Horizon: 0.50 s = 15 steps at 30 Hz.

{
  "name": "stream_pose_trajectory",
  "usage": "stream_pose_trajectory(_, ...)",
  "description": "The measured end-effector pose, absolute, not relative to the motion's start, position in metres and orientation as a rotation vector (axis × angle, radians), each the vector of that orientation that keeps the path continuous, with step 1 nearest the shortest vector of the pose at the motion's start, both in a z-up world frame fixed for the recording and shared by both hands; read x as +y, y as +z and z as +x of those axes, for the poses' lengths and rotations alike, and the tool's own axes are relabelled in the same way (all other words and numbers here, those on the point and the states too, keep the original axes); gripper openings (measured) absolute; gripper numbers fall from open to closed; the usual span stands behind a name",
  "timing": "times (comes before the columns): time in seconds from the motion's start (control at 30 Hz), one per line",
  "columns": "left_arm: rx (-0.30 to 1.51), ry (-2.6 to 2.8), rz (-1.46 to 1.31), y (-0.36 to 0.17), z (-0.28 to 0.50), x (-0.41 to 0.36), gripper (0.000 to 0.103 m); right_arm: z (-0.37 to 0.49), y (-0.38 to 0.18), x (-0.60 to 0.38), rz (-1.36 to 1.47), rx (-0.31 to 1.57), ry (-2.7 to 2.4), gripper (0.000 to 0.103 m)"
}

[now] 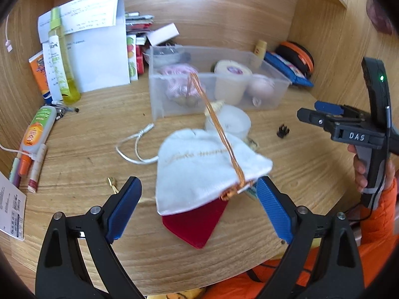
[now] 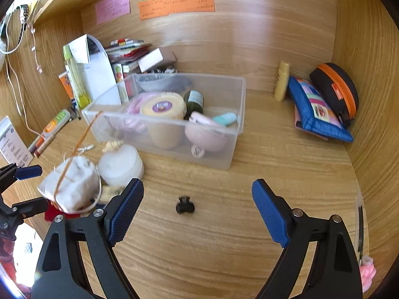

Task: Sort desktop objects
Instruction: 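Grasp the white 'Take me' pouch with the left tool while the right tool grasps the black hair clip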

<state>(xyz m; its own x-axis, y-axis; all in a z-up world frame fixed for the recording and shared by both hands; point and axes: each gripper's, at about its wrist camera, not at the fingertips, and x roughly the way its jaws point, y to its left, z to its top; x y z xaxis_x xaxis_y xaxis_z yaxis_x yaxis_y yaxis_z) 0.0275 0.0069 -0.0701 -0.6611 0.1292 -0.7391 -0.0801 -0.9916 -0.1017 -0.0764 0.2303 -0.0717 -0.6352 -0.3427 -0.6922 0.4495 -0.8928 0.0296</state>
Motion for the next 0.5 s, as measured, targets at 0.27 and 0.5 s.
stream_pose_trajectory(0.27,-0.063,2.704,-1.329,-0.094,0.016,0.015,0.094,-0.073,-0.087,0.233,1.076,0.224,-2.473,0.087)
stream_pose_trajectory(0.5,-0.137,2.685,-1.346,-0.098,-0.006,0.012,0.094,-0.075,-0.101,0.228,1.128,0.236,-2.391,0.084)
